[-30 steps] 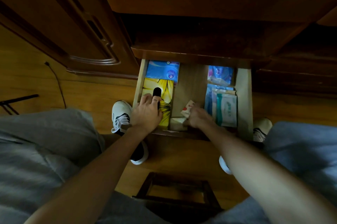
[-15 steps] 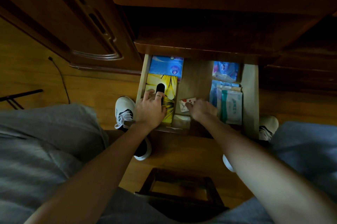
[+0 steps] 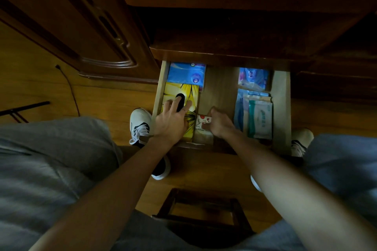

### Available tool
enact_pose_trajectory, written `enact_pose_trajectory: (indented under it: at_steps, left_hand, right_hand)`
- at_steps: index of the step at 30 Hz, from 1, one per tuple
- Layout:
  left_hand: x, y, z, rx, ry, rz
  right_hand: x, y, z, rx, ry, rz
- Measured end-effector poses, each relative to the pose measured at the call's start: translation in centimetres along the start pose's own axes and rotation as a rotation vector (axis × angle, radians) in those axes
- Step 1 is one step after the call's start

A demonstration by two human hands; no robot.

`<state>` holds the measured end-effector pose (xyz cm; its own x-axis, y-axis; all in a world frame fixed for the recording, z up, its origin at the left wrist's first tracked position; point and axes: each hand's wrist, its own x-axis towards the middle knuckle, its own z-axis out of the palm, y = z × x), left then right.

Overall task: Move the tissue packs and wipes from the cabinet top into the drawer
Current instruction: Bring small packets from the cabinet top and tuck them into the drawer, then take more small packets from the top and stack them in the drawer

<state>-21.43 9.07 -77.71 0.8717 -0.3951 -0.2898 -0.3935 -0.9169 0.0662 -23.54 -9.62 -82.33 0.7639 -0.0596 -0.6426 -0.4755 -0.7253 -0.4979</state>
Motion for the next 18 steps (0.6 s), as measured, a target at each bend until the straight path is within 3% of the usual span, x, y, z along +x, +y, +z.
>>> enact_pose_trajectory:
  at_steps: [7,11,15,18]
  left_hand:
    - [0.2,-0.4,-1.7,-0.025,-0.188,0.035]
    - [-0.2,-0.6,-5.5,-0.125,-0.234,0.077]
    - [-1.1,0.1,-12.5,-0.159,-0.03,0.113]
    - [-2.4,0.9,-19.5,-0.174,0.326,0.189]
  right_hand:
    - [-1.3,-1.0,-2.6,-0.187,-0.026,0.007]
    - [-4.2,-2.7,-7.9,-0.077,0.104,-0.025]
    - [-8.8,-4.4,-14.9,0.059,0.275,-0.149]
    - [-13.7,-6.5,-19.7,0.093,0.496,-0.325]
